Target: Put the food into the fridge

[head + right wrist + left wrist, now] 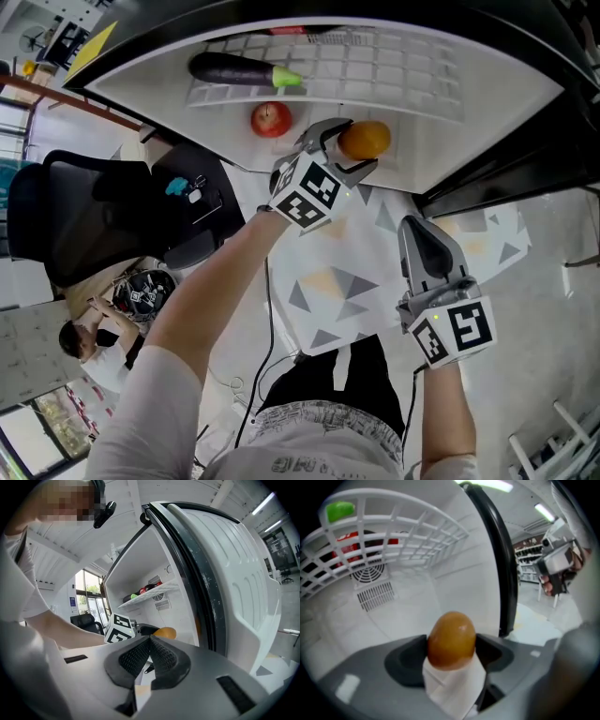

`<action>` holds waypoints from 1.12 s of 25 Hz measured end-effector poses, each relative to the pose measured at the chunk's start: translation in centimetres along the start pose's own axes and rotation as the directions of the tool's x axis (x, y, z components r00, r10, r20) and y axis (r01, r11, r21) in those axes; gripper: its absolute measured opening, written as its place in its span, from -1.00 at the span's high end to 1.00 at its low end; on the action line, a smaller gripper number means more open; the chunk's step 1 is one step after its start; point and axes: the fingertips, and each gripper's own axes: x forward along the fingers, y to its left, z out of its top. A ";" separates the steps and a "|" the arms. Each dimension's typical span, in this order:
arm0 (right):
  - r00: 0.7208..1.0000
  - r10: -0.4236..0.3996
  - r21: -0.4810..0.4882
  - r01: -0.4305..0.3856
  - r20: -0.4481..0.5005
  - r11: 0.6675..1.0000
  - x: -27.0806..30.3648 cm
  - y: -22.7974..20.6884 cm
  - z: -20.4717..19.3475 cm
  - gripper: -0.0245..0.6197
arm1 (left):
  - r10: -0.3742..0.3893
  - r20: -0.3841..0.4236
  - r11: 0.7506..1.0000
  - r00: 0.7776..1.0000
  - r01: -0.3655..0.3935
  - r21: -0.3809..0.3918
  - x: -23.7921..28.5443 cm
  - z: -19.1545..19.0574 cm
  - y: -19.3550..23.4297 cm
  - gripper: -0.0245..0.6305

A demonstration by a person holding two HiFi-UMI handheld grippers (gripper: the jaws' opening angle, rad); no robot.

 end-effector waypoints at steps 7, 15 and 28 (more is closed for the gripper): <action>1.000 -0.016 -0.004 0.016 0.001 1.000 -0.1 0.1 -1.1 0.92 | 0.006 -0.017 1.000 1.000 -0.006 0.005 1.8 -1.1 0.2 -0.08; 1.000 -0.025 -0.005 0.025 0.005 1.000 -0.3 -0.3 -1.3 0.92 | 0.026 -0.032 1.000 0.999 -0.026 0.003 3.1 -1.2 0.9 -0.08; 1.000 -0.017 -0.001 0.017 0.010 1.000 0.0 -0.2 -1.6 0.92 | 0.015 -0.067 1.000 0.998 -0.016 -0.005 4.6 -2.1 1.2 -0.08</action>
